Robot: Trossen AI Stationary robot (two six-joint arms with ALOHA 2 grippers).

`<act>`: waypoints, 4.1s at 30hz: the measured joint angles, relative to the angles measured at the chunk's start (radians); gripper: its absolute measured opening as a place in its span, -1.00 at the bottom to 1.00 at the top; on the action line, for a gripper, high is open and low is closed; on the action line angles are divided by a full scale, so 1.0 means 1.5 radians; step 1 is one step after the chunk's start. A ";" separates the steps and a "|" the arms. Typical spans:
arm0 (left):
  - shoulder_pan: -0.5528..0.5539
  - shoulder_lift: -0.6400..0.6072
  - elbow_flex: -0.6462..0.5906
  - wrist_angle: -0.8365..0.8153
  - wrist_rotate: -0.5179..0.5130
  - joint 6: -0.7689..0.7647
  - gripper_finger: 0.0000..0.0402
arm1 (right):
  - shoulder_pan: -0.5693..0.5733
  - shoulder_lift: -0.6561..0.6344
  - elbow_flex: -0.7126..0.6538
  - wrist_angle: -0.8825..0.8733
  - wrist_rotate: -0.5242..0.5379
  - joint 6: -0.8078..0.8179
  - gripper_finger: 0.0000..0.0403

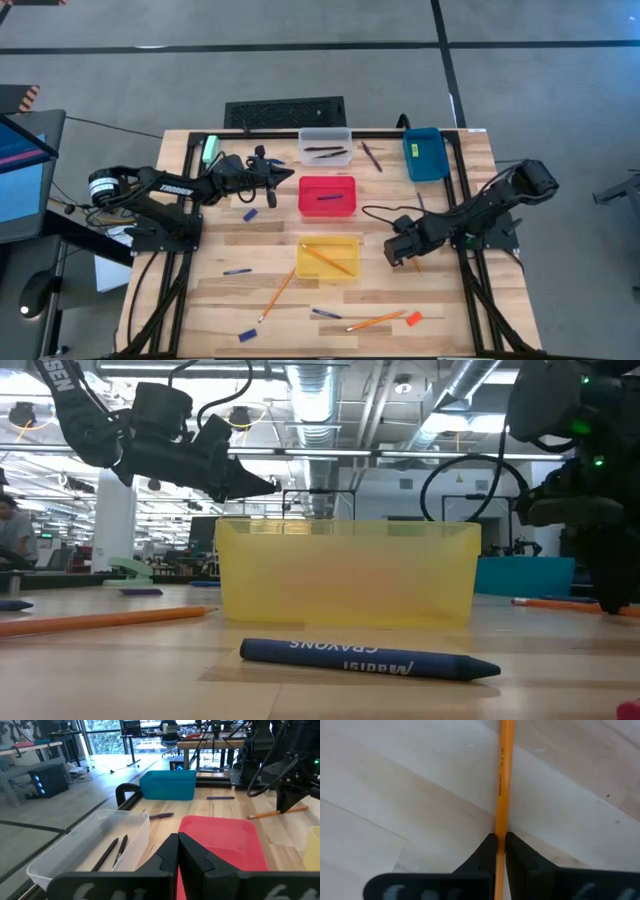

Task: Sort crayons/erasers/pens/pencils in bins
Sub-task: Put the top right orange pencil into the yellow bin, then put the top right blue crayon into the red bin

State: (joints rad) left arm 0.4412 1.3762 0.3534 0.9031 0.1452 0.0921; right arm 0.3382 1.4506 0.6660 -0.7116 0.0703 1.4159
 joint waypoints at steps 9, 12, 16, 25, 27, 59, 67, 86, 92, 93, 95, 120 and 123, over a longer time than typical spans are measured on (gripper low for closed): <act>0.000 0.000 0.000 -0.002 0.000 -0.001 -1.00 | 0.002 -0.082 0.001 -0.004 0.055 -0.040 -0.83; 0.000 0.000 0.000 -0.002 -0.001 -0.001 -1.00 | 0.002 -0.109 0.001 -0.004 0.059 -0.068 -0.83; 0.001 0.000 0.000 -0.002 -0.026 -0.007 -1.00 | 0.002 -0.159 0.001 -0.006 0.062 -0.120 -0.83; 0.003 0.000 0.000 -0.006 -0.034 0.000 -1.00 | -0.009 -0.250 0.002 0.129 0.120 -0.303 -0.82; 0.008 0.000 0.000 -0.006 -0.035 -0.008 -1.00 | -0.022 -0.252 0.003 0.184 0.126 -0.352 -0.82; 0.016 0.000 0.001 -0.020 -0.161 -0.060 -1.00 | -0.108 0.132 0.242 0.423 0.029 -0.548 -0.82; 0.016 0.000 0.001 -0.021 -0.154 -0.040 -1.00 | -0.091 0.180 0.246 0.426 -0.019 -0.523 -0.82; 0.016 0.000 0.001 -0.032 -0.141 -0.035 -1.00 | -0.083 0.194 0.246 0.423 -0.048 -0.513 -0.85; 0.016 0.000 0.000 -0.033 -0.141 -0.034 -1.00 | -0.083 0.207 0.247 0.435 -0.066 -0.512 -0.85; 0.016 0.000 0.000 -0.033 -0.141 -0.034 -1.00 | -0.083 0.213 0.246 0.432 -0.068 -0.512 -0.85; 0.016 0.000 0.000 -0.033 -0.141 -0.034 -1.00 | -0.086 0.223 0.244 0.431 -0.086 -0.506 -0.85; 0.016 0.000 0.000 -0.041 -0.141 0.003 -1.00 | -0.106 0.207 0.246 0.411 -0.093 -0.556 -0.27; 0.015 0.000 0.000 -0.041 -0.141 0.003 -1.00 | -0.107 0.185 0.246 0.373 -0.065 -0.575 -0.40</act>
State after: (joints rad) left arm 0.4642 1.3766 0.3534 0.8413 -0.0666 0.0971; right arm 0.1778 1.7282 1.0348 -0.1526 -0.0273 0.5529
